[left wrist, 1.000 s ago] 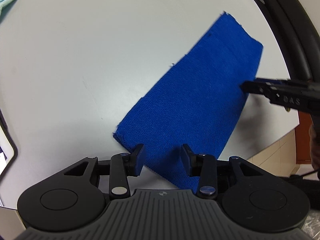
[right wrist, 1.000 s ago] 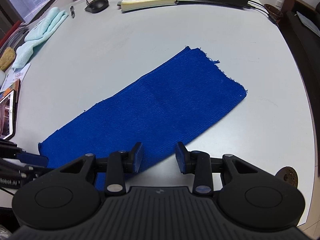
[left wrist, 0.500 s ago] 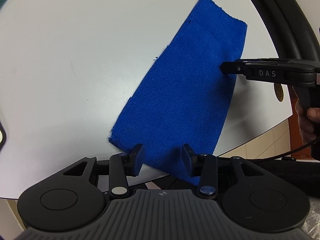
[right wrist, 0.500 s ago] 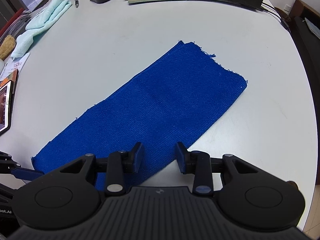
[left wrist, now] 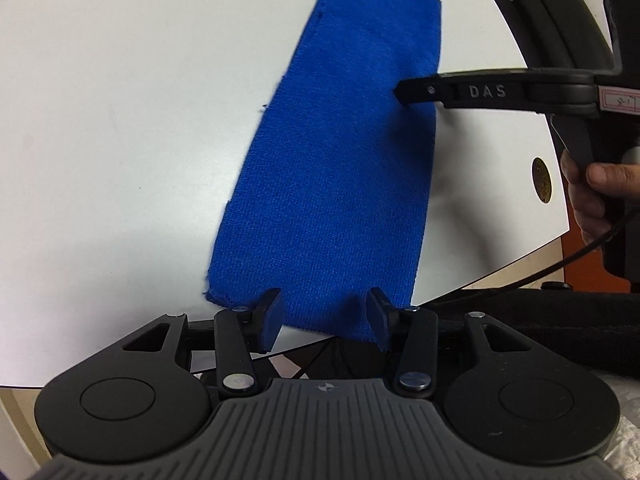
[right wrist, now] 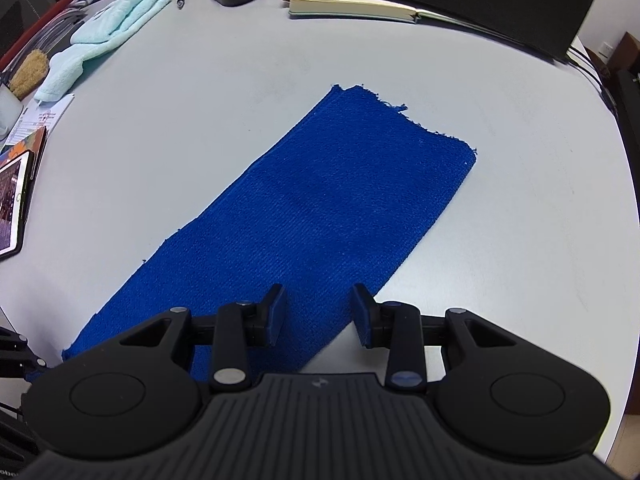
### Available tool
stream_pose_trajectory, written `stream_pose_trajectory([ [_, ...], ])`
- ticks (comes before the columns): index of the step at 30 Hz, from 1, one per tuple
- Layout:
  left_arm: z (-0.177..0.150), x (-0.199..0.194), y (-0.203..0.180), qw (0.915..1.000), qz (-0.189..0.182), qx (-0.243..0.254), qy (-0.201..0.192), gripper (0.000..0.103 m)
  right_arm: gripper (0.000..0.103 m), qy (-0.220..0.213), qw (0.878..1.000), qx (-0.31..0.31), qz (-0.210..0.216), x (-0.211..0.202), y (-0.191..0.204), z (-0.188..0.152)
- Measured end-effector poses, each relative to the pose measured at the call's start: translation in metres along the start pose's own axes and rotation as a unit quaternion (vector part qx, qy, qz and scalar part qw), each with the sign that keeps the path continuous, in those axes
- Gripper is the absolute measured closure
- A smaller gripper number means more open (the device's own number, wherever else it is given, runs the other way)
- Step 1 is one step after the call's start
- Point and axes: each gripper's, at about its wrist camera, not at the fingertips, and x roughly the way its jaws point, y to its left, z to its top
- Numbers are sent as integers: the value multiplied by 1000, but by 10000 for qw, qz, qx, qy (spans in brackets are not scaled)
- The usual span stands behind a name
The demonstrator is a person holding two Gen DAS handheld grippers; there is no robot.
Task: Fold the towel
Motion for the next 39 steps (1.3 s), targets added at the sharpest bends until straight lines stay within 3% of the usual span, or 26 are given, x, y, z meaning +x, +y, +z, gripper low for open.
stream_pose_trajectory([
  [8,2,1,3,9994,-165,-312,-14,56,66,-138,9998,-99,78,-6,-1,0],
  [18,-1,2,4,9983,-302,-493,-60,56,66,-232,9991,317,131,-24,-7,-25],
  [39,-6,15,-33,9957,-526,635,432,56,66,-317,9916,1252,-103,-58,-14,-96],
])
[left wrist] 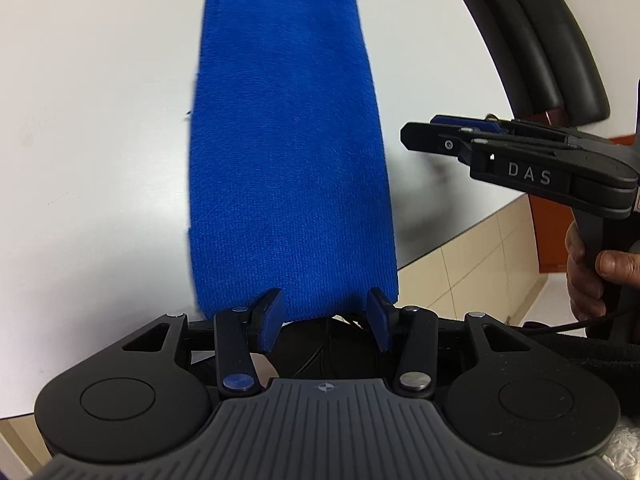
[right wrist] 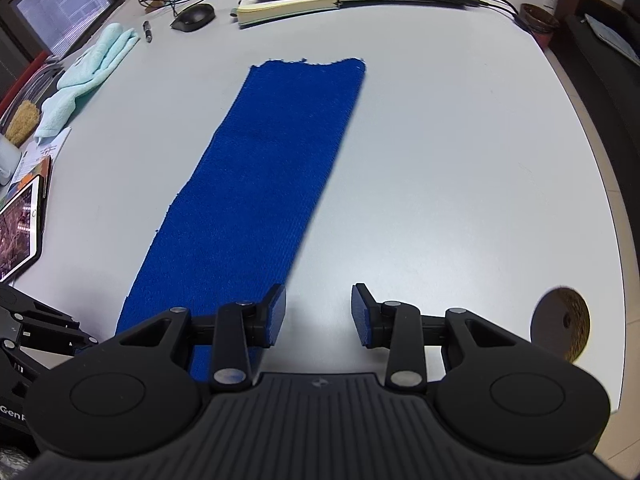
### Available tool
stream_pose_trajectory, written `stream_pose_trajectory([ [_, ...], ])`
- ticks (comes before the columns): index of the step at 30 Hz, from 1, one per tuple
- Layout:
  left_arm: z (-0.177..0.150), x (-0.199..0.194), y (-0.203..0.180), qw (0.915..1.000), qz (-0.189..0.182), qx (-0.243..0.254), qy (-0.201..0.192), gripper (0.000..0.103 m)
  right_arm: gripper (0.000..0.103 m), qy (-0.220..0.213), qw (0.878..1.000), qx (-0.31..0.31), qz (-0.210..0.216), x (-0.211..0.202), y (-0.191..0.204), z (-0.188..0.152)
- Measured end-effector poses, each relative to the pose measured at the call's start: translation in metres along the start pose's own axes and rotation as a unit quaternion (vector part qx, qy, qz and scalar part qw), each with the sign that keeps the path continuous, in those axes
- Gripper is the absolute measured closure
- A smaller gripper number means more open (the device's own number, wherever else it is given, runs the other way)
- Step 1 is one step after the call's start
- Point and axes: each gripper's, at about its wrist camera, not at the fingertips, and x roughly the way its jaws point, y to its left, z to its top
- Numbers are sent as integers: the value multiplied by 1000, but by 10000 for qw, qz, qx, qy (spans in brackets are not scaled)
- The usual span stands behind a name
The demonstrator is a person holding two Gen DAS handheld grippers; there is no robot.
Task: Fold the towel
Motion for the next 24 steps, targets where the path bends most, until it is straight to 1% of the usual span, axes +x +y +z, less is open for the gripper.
stream_pose_trajectory([
  [7,-8,-3,-5,9998,56,139,-95,56,66,-20,9997,221,-41,-9,-7,-16],
  [11,-13,-9,-8,9994,172,192,-242,56,66,-14,9995,329,3,-13,-7,-24],
  [20,-21,-27,4,9968,404,-76,-683,56,66,10,9991,423,97,-17,3,-38],
  [24,-23,-34,13,9962,472,-113,-718,56,66,21,9989,452,114,-18,9,-43],
])
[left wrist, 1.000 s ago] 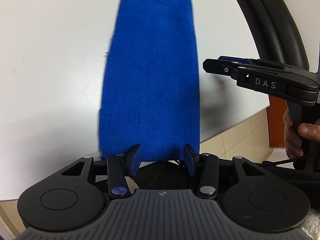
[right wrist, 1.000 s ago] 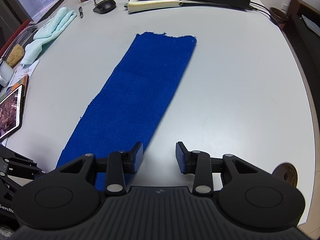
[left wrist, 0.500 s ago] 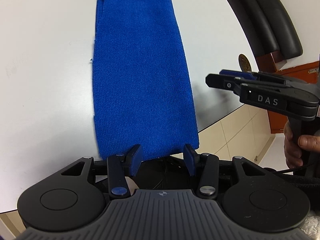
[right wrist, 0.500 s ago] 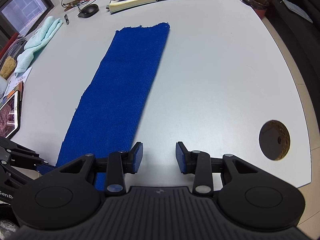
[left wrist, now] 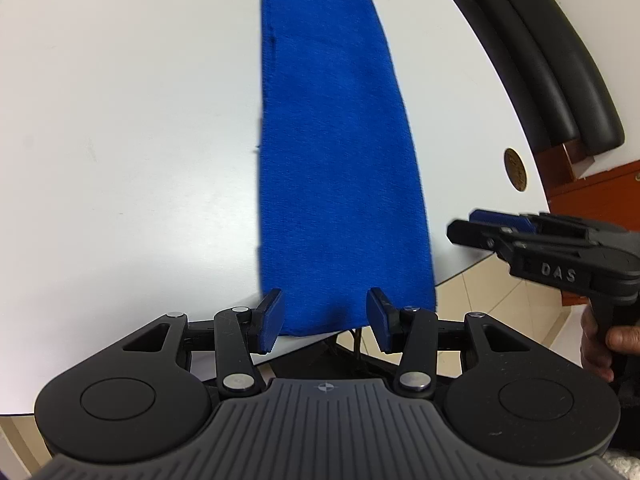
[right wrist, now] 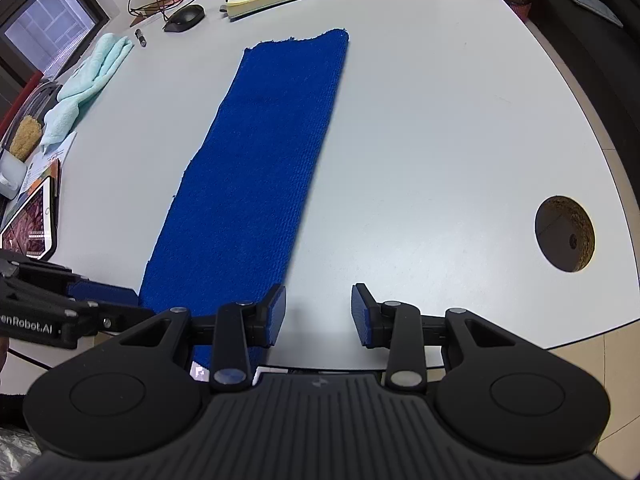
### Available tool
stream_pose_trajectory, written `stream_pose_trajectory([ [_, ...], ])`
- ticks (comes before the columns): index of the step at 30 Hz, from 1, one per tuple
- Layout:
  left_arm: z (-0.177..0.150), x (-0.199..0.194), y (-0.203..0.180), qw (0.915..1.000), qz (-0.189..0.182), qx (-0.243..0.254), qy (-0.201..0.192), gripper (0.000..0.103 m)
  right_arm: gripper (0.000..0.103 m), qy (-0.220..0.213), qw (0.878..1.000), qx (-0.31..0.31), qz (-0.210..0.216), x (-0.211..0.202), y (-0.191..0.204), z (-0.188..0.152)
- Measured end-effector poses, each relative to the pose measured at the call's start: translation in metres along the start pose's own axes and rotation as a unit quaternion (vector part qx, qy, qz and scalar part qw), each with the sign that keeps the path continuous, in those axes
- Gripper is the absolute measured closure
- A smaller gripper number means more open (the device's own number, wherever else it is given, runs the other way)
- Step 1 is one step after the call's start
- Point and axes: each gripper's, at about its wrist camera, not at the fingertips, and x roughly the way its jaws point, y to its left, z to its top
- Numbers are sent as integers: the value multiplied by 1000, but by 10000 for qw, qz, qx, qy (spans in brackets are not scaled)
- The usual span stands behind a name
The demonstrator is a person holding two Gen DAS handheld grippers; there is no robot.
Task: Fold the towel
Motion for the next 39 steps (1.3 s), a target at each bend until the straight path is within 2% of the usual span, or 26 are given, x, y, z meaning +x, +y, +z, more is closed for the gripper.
stream_pose_trajectory([
  [4,-1,0,5,10000,34,60,68,56,66,2,10000,24,2,-1,4,-5],
  [22,-10,7,4,9988,-229,243,353,56,66,110,9996,238,63,-4,2,-19],
  [39,-12,-5,21,9994,-235,-117,238,56,66,249,9978,579,196,-1,-8,-24],
])
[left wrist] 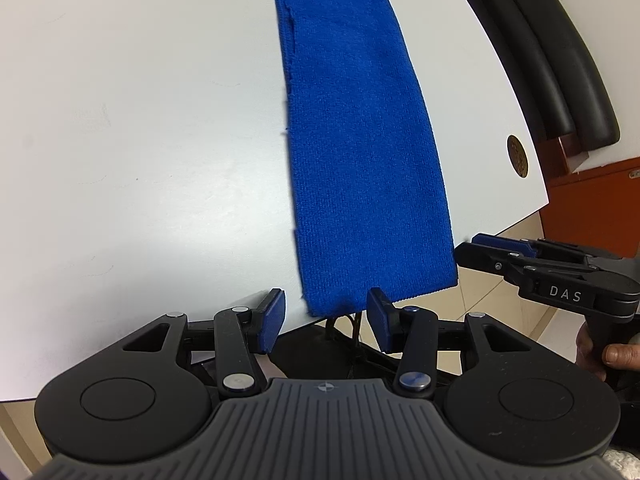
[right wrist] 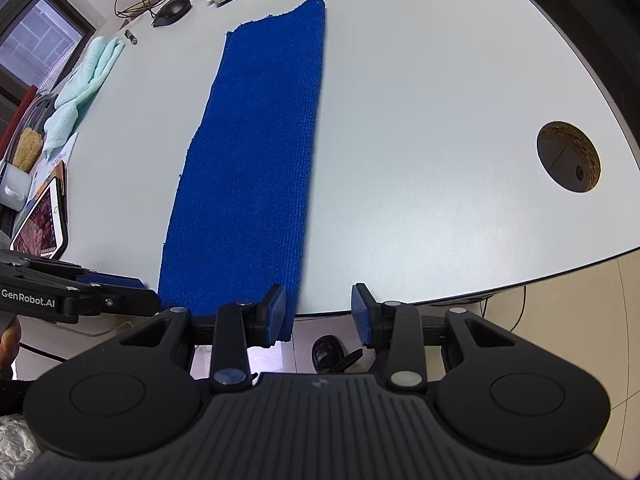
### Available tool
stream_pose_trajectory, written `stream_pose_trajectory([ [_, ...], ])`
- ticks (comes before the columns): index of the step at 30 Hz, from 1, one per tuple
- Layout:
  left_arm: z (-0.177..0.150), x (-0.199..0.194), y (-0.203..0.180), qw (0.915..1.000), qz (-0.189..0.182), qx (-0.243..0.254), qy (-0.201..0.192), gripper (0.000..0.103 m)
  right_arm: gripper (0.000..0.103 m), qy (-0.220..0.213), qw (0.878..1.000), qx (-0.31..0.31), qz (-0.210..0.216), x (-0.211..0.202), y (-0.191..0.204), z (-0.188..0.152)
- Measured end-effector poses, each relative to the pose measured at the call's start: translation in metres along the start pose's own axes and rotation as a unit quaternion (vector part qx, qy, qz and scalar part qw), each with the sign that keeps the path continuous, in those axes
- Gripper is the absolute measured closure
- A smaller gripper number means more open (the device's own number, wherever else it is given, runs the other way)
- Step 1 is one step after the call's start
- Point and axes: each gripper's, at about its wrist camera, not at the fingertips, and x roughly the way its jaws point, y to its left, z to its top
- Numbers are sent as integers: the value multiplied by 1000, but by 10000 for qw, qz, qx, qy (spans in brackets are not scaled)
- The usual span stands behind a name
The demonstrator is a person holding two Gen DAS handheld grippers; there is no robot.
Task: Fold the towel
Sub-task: 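Close the right gripper on the strip's end while the left gripper approaches it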
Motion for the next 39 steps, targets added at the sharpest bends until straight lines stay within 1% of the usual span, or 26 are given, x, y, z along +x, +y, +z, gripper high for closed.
stream_pose_trajectory([
  [6,-3,-2,2,10000,-13,-72,-10,56,66,169,9991,259,297,3,-5,-4],
  [10,-6,-2,2,10000,-18,-88,-12,56,66,255,9982,350,415,5,-5,-8],
  [20,-10,-5,-2,9999,31,127,-4,56,66,437,9949,604,684,16,-8,-11],
  [23,-9,-8,-5,9997,75,248,-49,56,67,495,9930,738,783,20,-10,-10],
  [26,-10,-13,-7,9992,105,348,-146,56,72,538,9913,839,858,22,-11,-8],
  [28,-10,-15,-7,9990,120,392,-205,56,79,581,9904,876,892,24,-11,-8],
  [33,-11,-23,-12,9972,180,587,-430,56,88,640,9885,961,981,25,-12,-8],
  [36,-12,-27,-20,9936,259,914,-616,56,94,616,9883,940,1032,23,-11,-8],
  [39,-16,-28,-30,9877,355,1317,-758,55,96,573,9876,948,1113,20,-8,-7],
])
